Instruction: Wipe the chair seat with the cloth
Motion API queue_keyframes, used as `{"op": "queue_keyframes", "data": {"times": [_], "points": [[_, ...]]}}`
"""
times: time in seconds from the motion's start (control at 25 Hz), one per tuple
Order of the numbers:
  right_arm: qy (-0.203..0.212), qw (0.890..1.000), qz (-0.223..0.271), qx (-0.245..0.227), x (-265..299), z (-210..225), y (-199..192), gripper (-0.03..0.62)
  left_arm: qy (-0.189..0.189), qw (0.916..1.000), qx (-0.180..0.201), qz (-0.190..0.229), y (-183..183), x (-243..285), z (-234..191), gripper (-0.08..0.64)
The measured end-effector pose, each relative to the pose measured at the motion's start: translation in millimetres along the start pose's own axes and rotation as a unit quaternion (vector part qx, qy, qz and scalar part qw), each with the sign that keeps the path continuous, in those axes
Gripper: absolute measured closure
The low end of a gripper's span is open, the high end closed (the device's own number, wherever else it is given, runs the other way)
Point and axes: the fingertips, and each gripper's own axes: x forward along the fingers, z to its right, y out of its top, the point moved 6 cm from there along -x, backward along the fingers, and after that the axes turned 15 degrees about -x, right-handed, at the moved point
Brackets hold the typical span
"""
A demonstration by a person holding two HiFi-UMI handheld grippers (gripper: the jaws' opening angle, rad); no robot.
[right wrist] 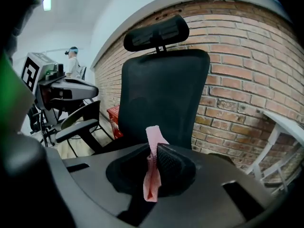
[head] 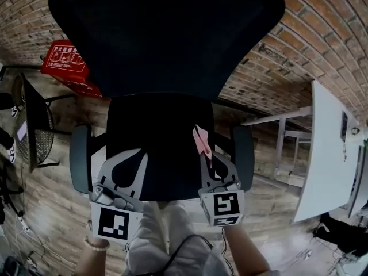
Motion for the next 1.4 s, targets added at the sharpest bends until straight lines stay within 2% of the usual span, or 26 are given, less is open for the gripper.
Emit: {"op": "queue_keyframes", "data": {"times": [0.2, 0.44, 0.6, 0.88, 1.16, 1.24, 1.4], "points": [[-0.015, 0.999, -0.028, 0.016, 44.1, -5.5, -31.3, 0.537, -0.009, 0.9999, 0.002, -0.008, -31.7, 26.1, -20.7, 0.541], [-0.060, 0.996, -0.062, 0.033, 91.0, -0.5, -57.1, 0.537, -0.015, 0.9995, -0.024, -0.017, -67.9, 49.9, -44.4, 0.541], [-0.096, 0.992, -0.079, 0.023, 125.0, 7.3, -74.2, 0.537, -0.018, 0.9989, -0.030, -0.031, -91.4, 64.4, -56.2, 0.541], [-0.154, 0.982, -0.113, 0.004, 169.7, 23.8, -89.2, 0.537, -0.027, 0.9980, -0.036, -0.045, -117.9, 81.3, -74.2, 0.541], [-0.209, 0.964, -0.166, 0.008, 186.7, 43.9, -111.5, 0.537, -0.029, 0.9976, -0.040, -0.048, -130.8, 89.2, -87.0, 0.541], [-0.214, 0.960, -0.182, 0.013, 190.5, 45.9, -121.1, 0.537, -0.030, 0.9974, -0.043, -0.049, -135.2, 91.2, -88.9, 0.541], [-0.198, 0.961, -0.188, 0.040, 204.3, 46.8, -135.3, 0.537, -0.035, 0.9974, -0.037, -0.051, -141.9, 95.1, -93.3, 0.541]]}}
